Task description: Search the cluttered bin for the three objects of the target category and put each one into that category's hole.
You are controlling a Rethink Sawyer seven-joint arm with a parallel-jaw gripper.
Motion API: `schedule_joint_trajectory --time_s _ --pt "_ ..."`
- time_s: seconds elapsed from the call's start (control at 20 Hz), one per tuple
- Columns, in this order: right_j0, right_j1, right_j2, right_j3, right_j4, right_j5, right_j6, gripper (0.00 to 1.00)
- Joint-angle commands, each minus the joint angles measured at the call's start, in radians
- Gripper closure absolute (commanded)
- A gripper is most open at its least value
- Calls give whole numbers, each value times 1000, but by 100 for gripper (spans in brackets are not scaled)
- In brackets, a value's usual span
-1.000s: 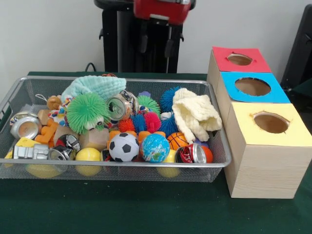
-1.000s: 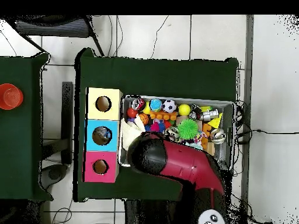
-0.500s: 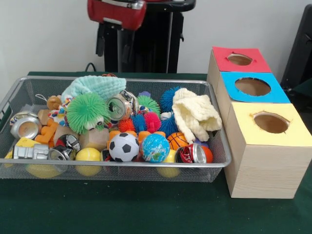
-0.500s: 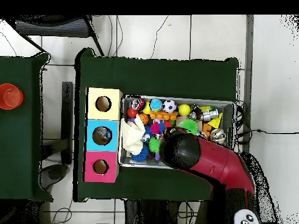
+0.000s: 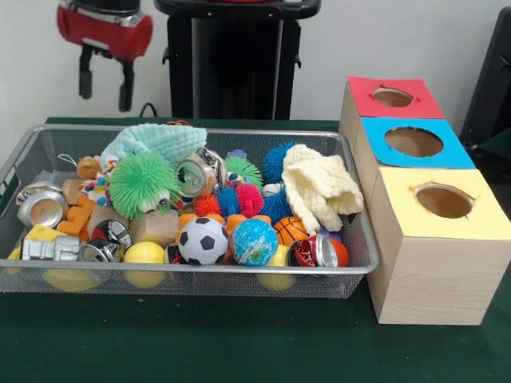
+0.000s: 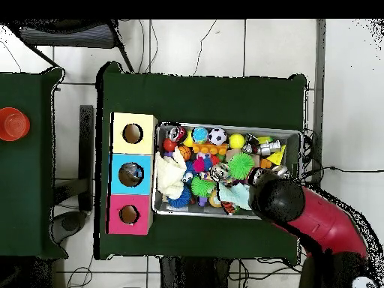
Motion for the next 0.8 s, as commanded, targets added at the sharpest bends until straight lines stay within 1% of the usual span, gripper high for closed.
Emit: schedule_joint_trajectory --time_s 0.05,0.5,0.65,0.8 --pt "-92 132 154 11 -108 -110 -47 0" --pt "-145 213 189 23 -162 -205 20 0" --pt "-174 236 220 22 -182 -246 23 0" --pt "-180 246 225 13 -193 -241 28 0"
